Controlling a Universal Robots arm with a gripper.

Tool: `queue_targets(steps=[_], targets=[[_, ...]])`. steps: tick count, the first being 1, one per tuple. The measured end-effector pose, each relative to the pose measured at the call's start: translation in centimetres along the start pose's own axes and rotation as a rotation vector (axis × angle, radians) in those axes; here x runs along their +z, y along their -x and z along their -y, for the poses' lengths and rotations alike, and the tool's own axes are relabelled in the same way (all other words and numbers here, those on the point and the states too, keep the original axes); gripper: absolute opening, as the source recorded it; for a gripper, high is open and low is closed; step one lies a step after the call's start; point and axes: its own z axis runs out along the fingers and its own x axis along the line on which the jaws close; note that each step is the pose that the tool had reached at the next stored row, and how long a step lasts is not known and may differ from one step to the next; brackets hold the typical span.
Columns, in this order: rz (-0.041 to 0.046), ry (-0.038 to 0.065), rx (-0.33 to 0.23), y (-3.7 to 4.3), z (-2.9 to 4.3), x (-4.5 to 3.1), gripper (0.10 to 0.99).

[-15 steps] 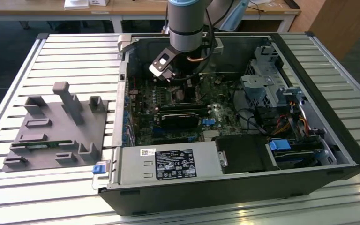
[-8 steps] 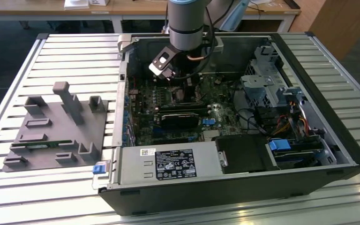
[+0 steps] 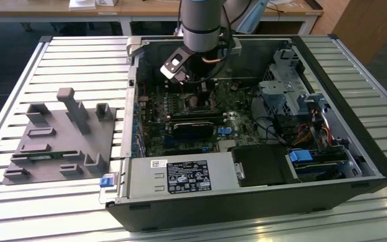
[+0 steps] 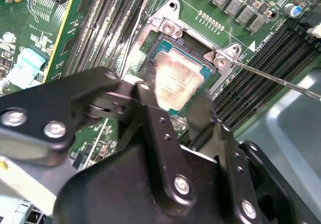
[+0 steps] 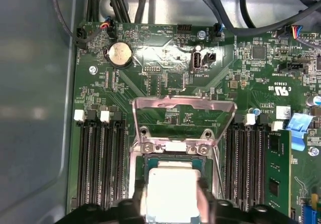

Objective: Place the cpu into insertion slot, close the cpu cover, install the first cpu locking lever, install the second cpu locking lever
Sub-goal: 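Place the cpu into insertion slot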

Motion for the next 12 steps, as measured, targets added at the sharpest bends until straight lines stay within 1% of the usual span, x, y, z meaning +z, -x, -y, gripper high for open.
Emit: queue_targets(steps=[2, 3, 5, 6, 9, 11, 12], targets=[[-0.0003, -0.003, 0.0, 0.06, -0.1, 0.0, 0.416], [-0.0003, -0.005, 0.0, 0.08, -0.17, -0.01, 0.416], [-0.0003, -0.009, 0.0, 0.11, -0.27, -0.03, 0.298], [-0.0004, -0.01, 0.0, 0.12, -0.3, -0.03, 0.298], [-0.0006, -0.011, 0.0, 0.12, -0.32, -0.05, 0.125], [-0.0005, -0.012, 0.0, 0.13, -0.32, -0.08, 0.125], [-0.0007, -0.012, 0.0, 0.13, -0.32, -0.09, 0.106]])
